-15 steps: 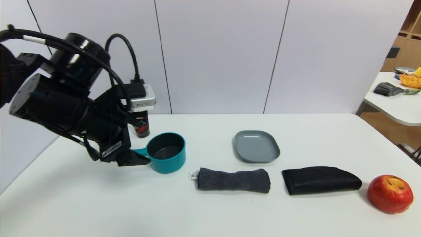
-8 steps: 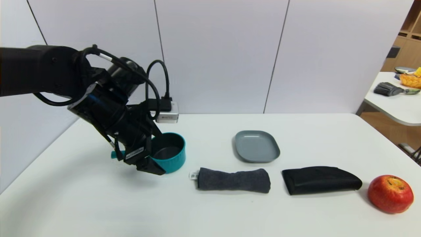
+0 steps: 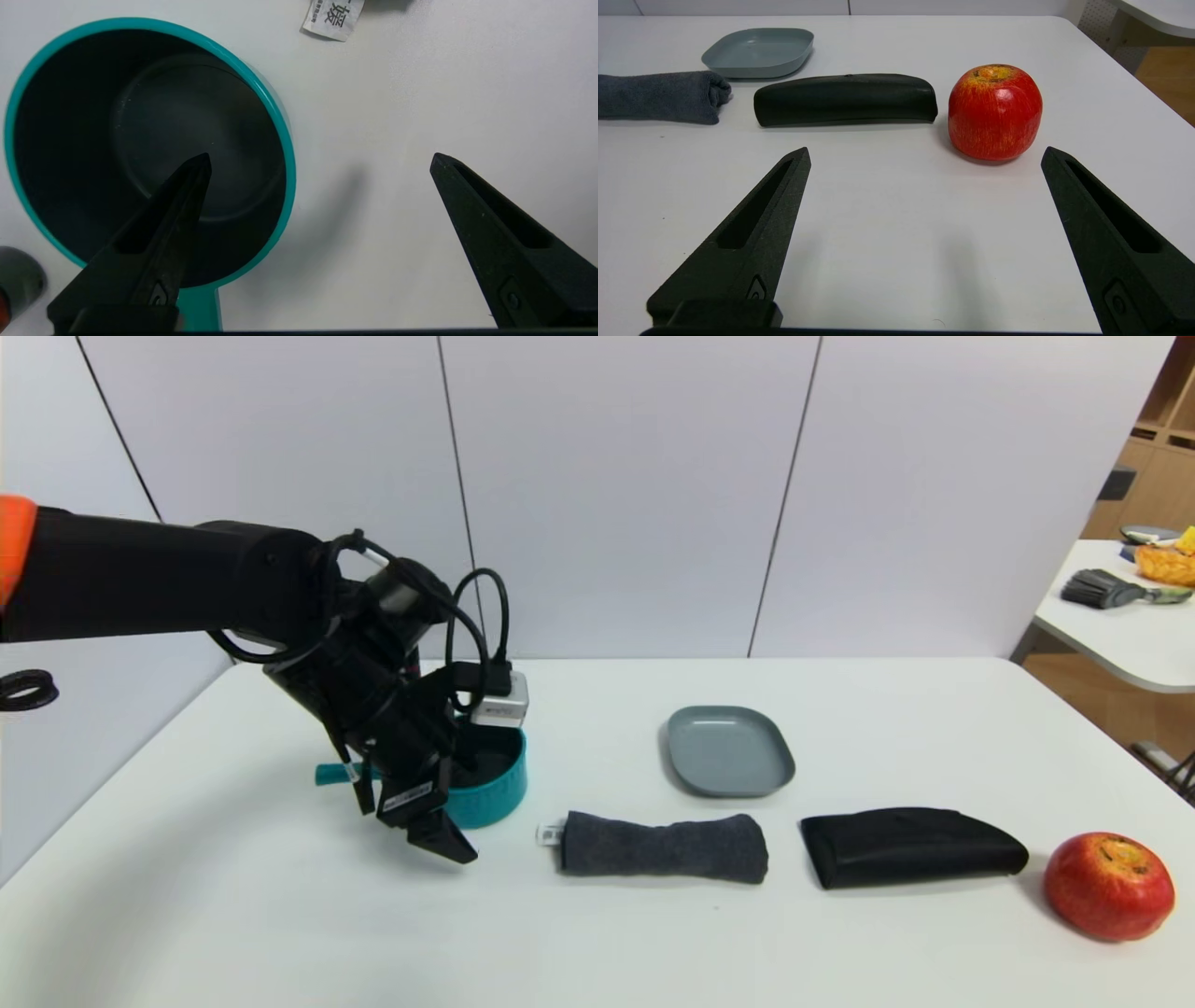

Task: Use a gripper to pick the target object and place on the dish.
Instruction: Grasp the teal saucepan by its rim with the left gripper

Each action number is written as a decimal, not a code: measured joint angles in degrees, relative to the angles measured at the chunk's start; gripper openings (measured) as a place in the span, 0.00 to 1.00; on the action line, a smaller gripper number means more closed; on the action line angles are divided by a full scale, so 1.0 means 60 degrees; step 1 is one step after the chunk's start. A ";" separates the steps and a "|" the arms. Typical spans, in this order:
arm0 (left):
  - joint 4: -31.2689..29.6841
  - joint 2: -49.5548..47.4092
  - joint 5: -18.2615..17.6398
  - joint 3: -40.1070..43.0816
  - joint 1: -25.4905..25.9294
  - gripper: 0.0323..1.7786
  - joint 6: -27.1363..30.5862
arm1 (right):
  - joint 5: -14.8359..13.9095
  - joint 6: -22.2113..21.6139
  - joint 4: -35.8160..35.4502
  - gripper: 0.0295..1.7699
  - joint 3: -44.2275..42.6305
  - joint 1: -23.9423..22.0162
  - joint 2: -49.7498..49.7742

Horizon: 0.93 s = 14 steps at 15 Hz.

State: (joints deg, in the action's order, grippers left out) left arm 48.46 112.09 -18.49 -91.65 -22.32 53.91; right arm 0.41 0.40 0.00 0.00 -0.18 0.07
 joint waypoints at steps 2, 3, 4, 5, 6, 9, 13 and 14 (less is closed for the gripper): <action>0.0069 0.0195 0.0022 0.0000 0.0000 0.95 0.0116 | 0.0000 0.0002 0.0000 0.97 0.0000 0.0000 0.0000; 0.0077 0.0276 0.0022 0.0000 0.0000 0.95 0.0130 | -0.0002 0.0002 0.0000 0.97 0.0000 0.0000 0.0000; 0.0077 0.0337 0.0022 0.0000 0.0004 0.95 0.0134 | 0.0000 0.0006 0.0000 0.97 0.0000 0.0000 0.0000; 0.0077 0.0392 0.0022 0.0000 0.0014 0.95 0.0134 | 0.0000 0.0002 0.0000 0.97 0.0000 0.0000 0.0000; 0.0077 0.0447 0.0022 -0.0004 0.0033 0.95 0.0134 | 0.0000 0.0002 0.0000 0.97 0.0000 0.0000 0.0000; 0.0077 0.0575 0.0022 -0.0018 0.0041 0.95 0.0138 | 0.0000 0.0002 0.0000 0.97 0.0000 0.0000 0.0000; 0.0081 0.0666 0.0024 -0.0018 0.0045 0.95 0.0138 | 0.0000 0.0002 0.0000 0.97 0.0000 0.0000 0.0000; 0.0077 0.0677 0.0018 -0.0018 0.0045 0.84 0.0138 | 0.0000 0.0006 0.0000 0.97 0.0000 0.0000 0.0000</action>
State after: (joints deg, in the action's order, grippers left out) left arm 48.92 116.15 -18.38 -91.76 -22.05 54.74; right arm 0.41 0.44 0.00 0.00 -0.18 0.07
